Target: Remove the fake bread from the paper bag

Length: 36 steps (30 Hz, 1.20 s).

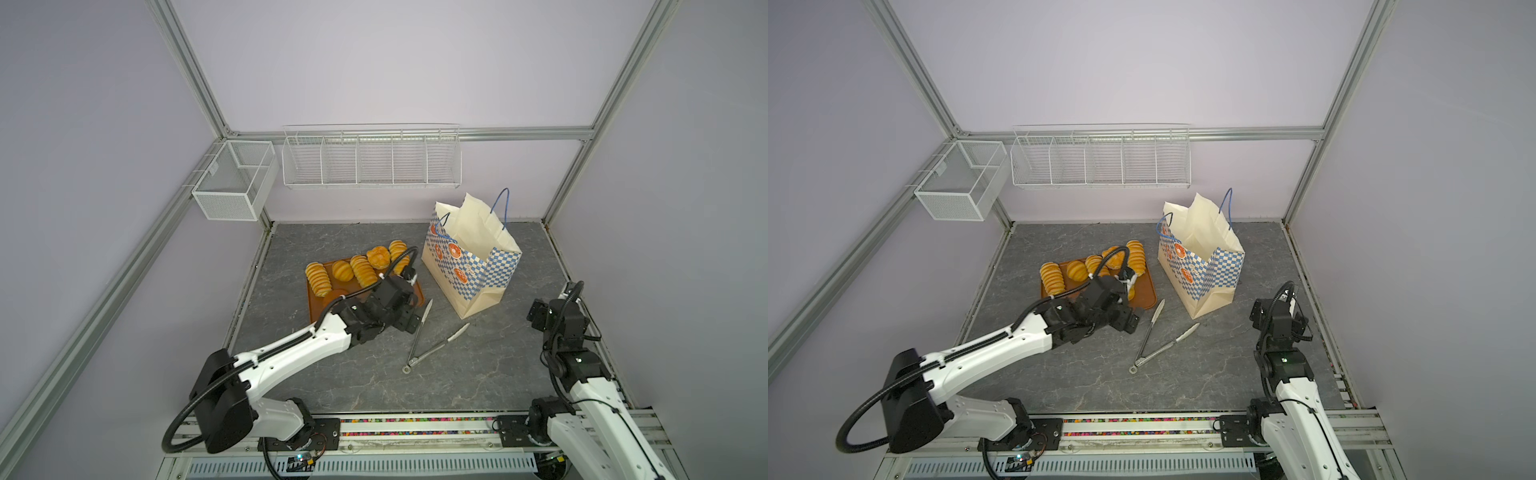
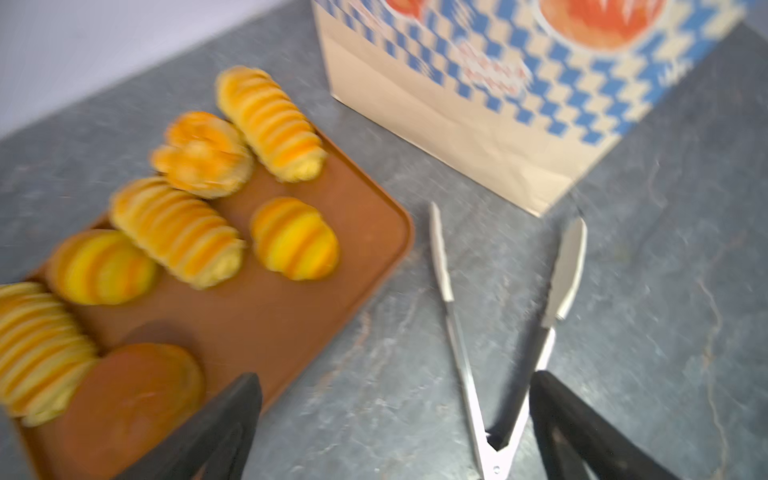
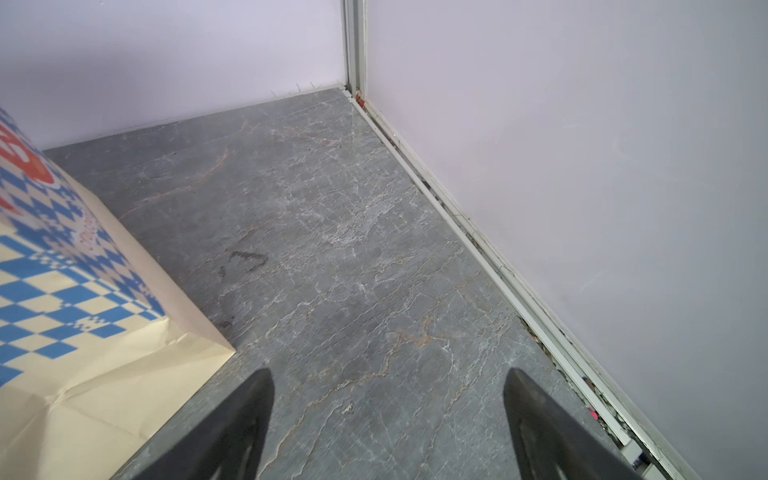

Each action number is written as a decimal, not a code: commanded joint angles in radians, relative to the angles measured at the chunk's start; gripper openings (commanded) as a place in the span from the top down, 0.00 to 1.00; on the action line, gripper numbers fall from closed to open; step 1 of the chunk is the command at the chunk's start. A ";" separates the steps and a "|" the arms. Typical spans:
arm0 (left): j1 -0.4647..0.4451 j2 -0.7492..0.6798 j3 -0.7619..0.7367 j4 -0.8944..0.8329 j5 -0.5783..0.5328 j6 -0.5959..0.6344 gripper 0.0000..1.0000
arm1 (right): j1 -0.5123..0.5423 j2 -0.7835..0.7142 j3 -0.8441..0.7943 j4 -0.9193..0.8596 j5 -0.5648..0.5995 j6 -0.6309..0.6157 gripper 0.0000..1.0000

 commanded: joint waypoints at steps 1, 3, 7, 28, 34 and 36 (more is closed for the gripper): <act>0.107 -0.104 -0.006 -0.057 -0.107 0.070 0.00 | -0.014 0.004 -0.012 0.112 0.016 0.002 0.11; 0.188 -0.175 -0.042 -0.027 -0.110 0.082 0.00 | -0.021 0.035 0.001 0.123 0.002 -0.001 0.11; 0.386 -0.320 -0.163 0.113 -0.097 0.061 0.00 | -0.038 0.094 0.007 0.184 -0.043 -0.012 0.11; 0.818 -0.492 -0.791 0.882 -0.089 0.051 0.01 | -0.126 0.586 -0.191 0.994 -0.273 -0.084 0.12; 0.818 -0.370 -0.815 0.932 -0.039 0.047 0.01 | -0.105 0.718 -0.198 1.175 -0.242 -0.133 0.11; 0.818 -0.306 -0.812 0.972 -0.038 0.049 0.01 | -0.094 0.748 -0.210 1.233 -0.238 -0.155 0.12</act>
